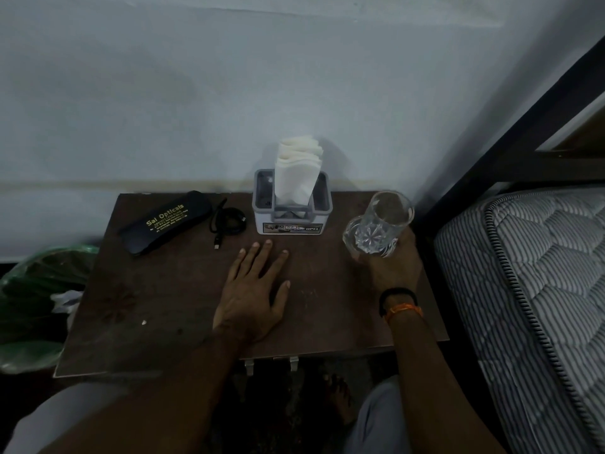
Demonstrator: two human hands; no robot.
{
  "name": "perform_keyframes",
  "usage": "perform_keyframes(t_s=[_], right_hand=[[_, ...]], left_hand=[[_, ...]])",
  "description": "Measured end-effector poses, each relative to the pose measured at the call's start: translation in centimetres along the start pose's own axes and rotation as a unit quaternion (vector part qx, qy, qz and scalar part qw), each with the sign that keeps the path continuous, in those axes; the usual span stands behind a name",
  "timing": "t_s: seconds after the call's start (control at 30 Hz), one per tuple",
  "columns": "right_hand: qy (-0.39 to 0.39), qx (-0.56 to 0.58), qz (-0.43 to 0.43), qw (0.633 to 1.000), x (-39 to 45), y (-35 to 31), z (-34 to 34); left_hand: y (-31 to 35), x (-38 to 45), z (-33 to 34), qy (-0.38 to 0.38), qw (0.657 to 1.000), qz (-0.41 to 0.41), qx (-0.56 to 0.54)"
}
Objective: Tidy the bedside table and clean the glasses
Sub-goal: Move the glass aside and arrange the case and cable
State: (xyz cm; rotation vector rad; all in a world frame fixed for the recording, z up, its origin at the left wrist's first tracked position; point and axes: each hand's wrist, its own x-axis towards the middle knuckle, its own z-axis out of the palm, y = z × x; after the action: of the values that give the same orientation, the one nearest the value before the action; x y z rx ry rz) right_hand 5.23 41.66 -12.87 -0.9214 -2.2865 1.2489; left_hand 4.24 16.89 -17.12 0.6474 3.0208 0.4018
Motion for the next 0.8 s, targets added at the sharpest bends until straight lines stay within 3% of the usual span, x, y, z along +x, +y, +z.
perform_keyframes(t_s=[0.8], right_hand=[[-0.039,0.015,-0.047,0.998,5.2,-0.8,1.5]], left_hand=[[-0.1,0.1,-0.3,-0.001,1.0,0.001,-0.009]])
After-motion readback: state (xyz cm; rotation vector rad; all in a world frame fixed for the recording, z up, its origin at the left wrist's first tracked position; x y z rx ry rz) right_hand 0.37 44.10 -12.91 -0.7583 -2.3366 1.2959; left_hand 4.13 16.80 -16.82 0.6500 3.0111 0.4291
